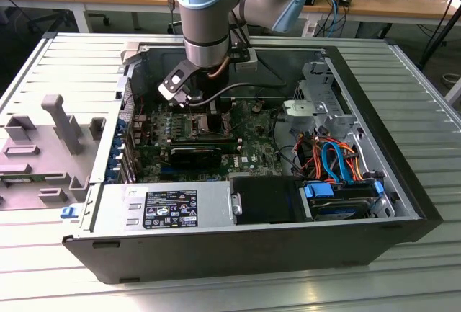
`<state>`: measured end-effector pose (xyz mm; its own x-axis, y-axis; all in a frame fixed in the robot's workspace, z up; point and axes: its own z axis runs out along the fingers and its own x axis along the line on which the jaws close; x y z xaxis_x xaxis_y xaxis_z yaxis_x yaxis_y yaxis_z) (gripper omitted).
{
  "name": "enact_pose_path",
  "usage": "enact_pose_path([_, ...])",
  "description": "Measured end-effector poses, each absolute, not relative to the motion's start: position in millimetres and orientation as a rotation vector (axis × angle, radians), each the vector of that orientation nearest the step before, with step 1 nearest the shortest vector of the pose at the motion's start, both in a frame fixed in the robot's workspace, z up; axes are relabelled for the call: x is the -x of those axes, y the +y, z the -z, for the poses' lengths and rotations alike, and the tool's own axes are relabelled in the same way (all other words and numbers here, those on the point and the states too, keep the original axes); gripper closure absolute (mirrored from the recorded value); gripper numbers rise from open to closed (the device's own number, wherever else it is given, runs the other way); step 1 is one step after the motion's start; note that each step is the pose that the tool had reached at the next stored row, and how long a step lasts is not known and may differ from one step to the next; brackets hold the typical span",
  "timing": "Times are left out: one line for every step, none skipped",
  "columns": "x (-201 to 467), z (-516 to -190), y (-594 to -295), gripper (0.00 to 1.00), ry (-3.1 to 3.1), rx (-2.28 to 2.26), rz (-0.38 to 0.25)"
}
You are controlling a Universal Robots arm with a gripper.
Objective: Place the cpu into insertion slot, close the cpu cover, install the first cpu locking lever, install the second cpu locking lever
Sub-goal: 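Place the cpu into insertion slot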
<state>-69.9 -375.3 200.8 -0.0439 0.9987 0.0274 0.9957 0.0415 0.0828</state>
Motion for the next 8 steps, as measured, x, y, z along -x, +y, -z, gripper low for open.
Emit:
enact_pose_path([69.9,-200.8,-375.4,0.43,2.24,-2.146,-0.122])
enact_pose_path([69.9,-200.8,-375.4,0.43,2.239,-2.146,-0.122])
enact_pose_path([69.9,-200.8,-375.4,0.43,2.239,-2.146,-0.122])
enact_pose_path([70.0,-200.9,-375.4,0.43,2.24,-2.146,-0.122])
enact_pose_path([70.0,-201.0,-375.5,0.44,2.239,-2.146,-0.122])
enact_pose_path([70.0,-200.9,-375.5,0.47,2.239,-2.146,-0.122])
enact_pose_path([70.0,-200.9,-375.5,0.47,2.24,-2.146,-0.122])
enact_pose_path([70.0,-200.9,-375.5,0.47,2.239,-2.146,-0.122])
